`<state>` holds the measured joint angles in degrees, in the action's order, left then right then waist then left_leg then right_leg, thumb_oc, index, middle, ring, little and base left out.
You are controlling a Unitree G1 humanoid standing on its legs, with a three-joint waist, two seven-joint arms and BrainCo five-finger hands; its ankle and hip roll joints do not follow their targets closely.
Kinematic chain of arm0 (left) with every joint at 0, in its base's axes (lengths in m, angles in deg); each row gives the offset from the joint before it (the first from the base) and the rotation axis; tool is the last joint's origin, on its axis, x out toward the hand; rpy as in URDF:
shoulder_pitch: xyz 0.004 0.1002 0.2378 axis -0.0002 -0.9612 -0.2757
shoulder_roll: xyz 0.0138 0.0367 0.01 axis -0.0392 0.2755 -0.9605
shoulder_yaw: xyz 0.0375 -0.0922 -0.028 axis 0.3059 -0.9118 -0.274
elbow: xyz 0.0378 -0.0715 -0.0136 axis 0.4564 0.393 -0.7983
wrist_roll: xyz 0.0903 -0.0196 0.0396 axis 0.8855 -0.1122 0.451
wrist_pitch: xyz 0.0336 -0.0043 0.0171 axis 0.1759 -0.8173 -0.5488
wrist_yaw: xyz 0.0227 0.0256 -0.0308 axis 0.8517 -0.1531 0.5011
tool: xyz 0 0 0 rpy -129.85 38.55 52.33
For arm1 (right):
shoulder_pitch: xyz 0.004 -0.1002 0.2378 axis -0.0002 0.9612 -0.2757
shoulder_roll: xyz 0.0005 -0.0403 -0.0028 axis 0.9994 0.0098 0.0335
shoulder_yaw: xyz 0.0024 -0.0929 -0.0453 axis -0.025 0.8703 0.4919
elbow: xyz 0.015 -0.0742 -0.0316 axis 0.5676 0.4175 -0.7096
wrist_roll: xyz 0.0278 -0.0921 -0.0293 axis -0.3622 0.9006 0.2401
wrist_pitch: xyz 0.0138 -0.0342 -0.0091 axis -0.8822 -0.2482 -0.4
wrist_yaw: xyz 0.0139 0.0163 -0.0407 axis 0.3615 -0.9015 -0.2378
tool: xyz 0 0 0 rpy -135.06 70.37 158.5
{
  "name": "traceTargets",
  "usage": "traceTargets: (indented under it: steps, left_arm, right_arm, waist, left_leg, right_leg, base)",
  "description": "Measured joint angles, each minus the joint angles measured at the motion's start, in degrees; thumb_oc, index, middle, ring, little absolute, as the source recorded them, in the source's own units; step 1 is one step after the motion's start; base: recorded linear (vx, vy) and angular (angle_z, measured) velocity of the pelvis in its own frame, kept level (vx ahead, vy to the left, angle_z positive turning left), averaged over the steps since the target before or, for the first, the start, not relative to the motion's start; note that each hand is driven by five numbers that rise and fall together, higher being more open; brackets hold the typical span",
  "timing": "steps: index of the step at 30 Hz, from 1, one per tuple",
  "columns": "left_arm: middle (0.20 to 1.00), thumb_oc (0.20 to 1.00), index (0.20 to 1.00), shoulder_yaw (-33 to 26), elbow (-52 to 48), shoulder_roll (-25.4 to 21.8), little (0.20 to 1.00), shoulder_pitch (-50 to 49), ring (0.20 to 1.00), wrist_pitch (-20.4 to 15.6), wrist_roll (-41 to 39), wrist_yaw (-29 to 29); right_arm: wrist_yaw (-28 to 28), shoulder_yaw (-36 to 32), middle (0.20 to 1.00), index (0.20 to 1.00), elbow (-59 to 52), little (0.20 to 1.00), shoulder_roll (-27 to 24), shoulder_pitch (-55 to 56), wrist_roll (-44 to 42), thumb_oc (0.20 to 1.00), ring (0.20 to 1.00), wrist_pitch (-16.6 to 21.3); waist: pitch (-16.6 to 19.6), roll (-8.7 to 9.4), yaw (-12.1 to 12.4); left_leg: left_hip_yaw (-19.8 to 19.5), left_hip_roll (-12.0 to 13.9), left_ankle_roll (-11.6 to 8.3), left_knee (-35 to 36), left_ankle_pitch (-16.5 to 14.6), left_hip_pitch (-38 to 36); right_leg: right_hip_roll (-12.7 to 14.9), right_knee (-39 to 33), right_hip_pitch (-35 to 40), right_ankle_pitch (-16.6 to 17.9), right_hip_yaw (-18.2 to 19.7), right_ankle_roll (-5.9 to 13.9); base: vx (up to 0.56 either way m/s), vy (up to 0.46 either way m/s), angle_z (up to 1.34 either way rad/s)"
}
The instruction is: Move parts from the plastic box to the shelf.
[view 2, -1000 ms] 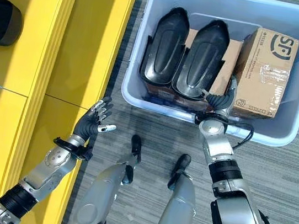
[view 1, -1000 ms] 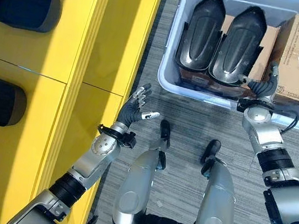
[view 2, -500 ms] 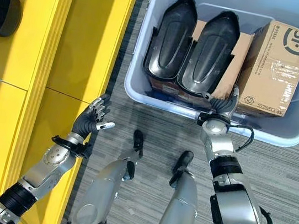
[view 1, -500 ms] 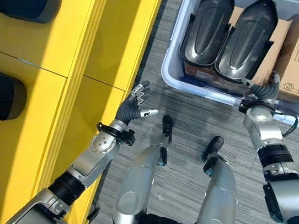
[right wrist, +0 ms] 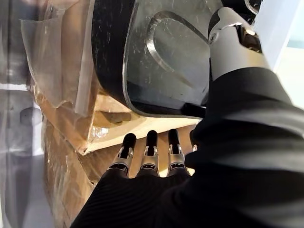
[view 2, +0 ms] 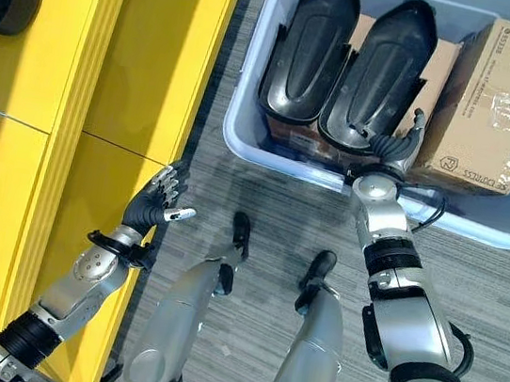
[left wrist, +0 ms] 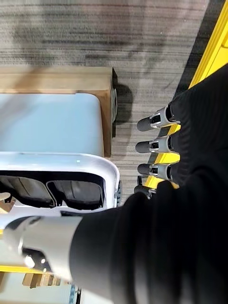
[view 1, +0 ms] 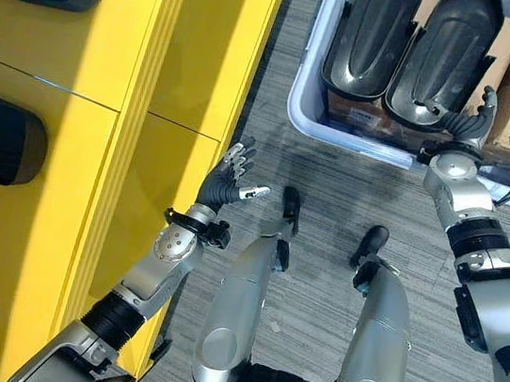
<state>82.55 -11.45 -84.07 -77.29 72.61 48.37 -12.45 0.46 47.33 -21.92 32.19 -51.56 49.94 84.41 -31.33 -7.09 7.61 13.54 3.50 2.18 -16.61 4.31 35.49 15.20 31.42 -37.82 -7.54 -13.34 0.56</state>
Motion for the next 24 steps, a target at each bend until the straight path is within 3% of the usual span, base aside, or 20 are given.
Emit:
traceTargets:
  steps: [7, 10, 17, 24]
  left_arm:
    - [1.000, 1.000, 1.000, 0.06, 0.05, 0.00, 1.000, 0.00, 1.000, -0.04, -0.21, -0.36]
    - [1.000, 1.000, 1.000, 0.10, 0.05, -0.02, 1.000, 0.12, 1.000, -0.55, -0.26, -0.98]
    - [1.000, 1.000, 1.000, 1.12, -0.50, -0.10, 1.000, 0.67, 1.000, -0.82, -0.37, -1.25]
    - [1.000, 1.000, 1.000, 1.15, -1.24, -0.50, 1.000, 0.74, 1.000, -0.79, -0.68, -1.29]
  right_arm:
    - [-3.20, -2.82, 1.000, 1.000, 3.65, 1.000, -0.10, -2.09, -6.34, 1.000, 1.000, -0.42]
    - [-3.17, -3.44, 1.000, 1.000, 6.39, 1.000, -0.39, -2.87, -9.00, 1.000, 1.000, 1.35]
    - [-2.45, -2.09, 1.000, 1.000, 11.34, 1.000, -3.40, -6.95, -13.02, 1.000, 1.000, 1.37]
    - [-0.44, 0.71, 1.000, 1.000, 12.55, 1.000, -6.75, -10.22, -13.36, 1.000, 1.000, -2.25]
  waist:
    - [0.01, -0.01, 0.60]
    - [0.01, -0.01, 0.62]
    - [0.06, -0.09, 0.80]
    - [0.07, -0.11, 1.30]
  left_leg:
    - [-0.04, 0.03, 0.55, -1.92, -0.85, 1.76]
    - [-0.09, 0.13, 0.60, -2.64, -1.27, 2.17]
    - [-0.47, 0.51, 0.36, -5.23, -1.92, 5.42]
    - [-1.11, 0.53, 0.41, -7.03, -2.14, 7.90]
  right_leg:
    - [-0.01, 0.18, -1.00, 0.00, 0.09, 0.01]
    - [-0.04, 0.29, -1.10, 0.00, 0.09, 0.01]
    - [0.07, 2.28, -3.91, -0.18, 0.16, -0.13]
    - [0.40, 3.75, -5.86, -0.39, -0.08, -0.34]
  base:
    - [0.01, 0.015, -0.01]
    - [0.01, 0.003, 0.00]
    - [0.02, 0.001, 0.00]
    - [0.01, 0.001, 0.03]
